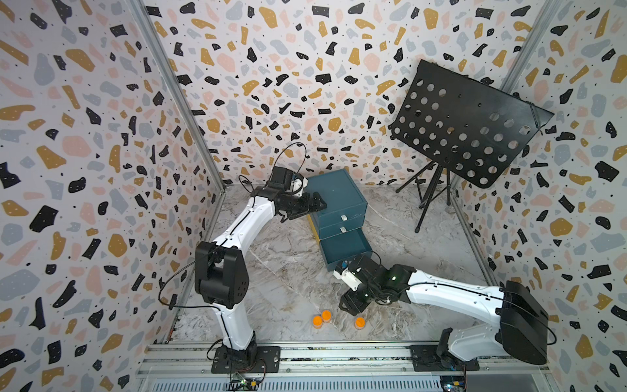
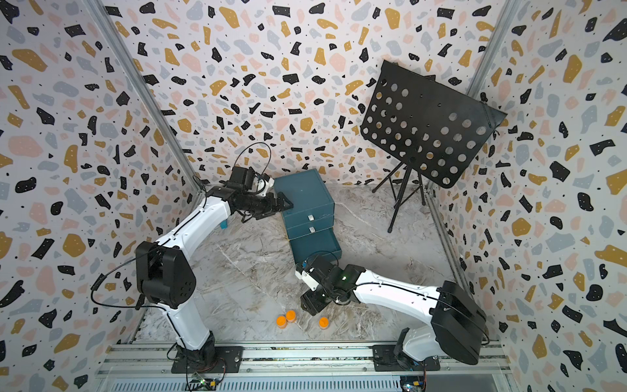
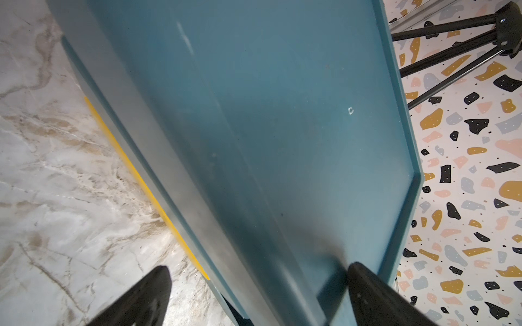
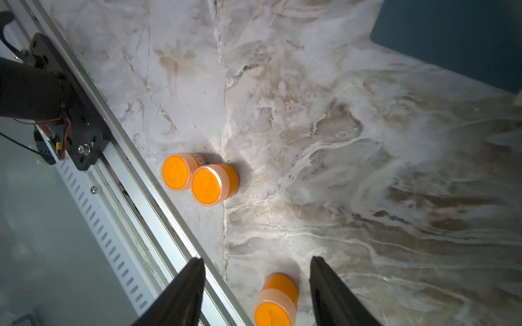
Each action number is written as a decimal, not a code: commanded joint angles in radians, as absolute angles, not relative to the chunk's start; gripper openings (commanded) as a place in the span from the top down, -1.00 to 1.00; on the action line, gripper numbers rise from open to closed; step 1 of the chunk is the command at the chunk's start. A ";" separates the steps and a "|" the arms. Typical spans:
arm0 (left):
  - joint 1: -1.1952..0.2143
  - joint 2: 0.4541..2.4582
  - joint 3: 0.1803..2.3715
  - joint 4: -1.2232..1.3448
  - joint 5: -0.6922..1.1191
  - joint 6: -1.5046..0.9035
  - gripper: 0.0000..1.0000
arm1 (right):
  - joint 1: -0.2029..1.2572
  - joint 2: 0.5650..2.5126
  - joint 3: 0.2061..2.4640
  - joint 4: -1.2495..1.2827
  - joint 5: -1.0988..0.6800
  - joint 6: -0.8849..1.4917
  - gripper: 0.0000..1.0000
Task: Put the paint cans in the drawer according to color
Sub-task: Pick up the paint can at the center of the board.
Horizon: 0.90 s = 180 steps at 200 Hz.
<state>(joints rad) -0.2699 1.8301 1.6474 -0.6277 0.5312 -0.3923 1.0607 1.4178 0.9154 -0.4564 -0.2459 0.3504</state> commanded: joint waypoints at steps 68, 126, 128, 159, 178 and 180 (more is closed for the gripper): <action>-0.275 1.859 1.639 -0.703 0.472 -0.362 -0.99 | 1.205 1.596 1.101 -0.517 -0.206 0.243 -0.44; -0.276 1.859 1.640 -0.703 0.475 -0.361 -0.99 | 1.234 1.655 1.141 -0.540 -0.135 0.201 -0.44; -0.275 1.859 1.640 -0.703 0.474 -0.361 -0.99 | 1.236 1.657 1.144 -0.540 -0.134 0.201 -0.44; -0.275 1.859 1.641 -0.701 0.474 -0.362 -0.99 | 1.246 1.692 1.159 -0.548 -0.113 0.184 -0.44; -0.275 1.859 1.641 -0.703 0.474 -0.361 -0.99 | 1.250 1.702 1.159 -0.538 -0.112 0.179 -0.43; -0.275 1.860 1.641 -0.703 0.474 -0.362 -0.99 | 1.250 1.703 1.159 -0.537 -0.112 0.179 -0.43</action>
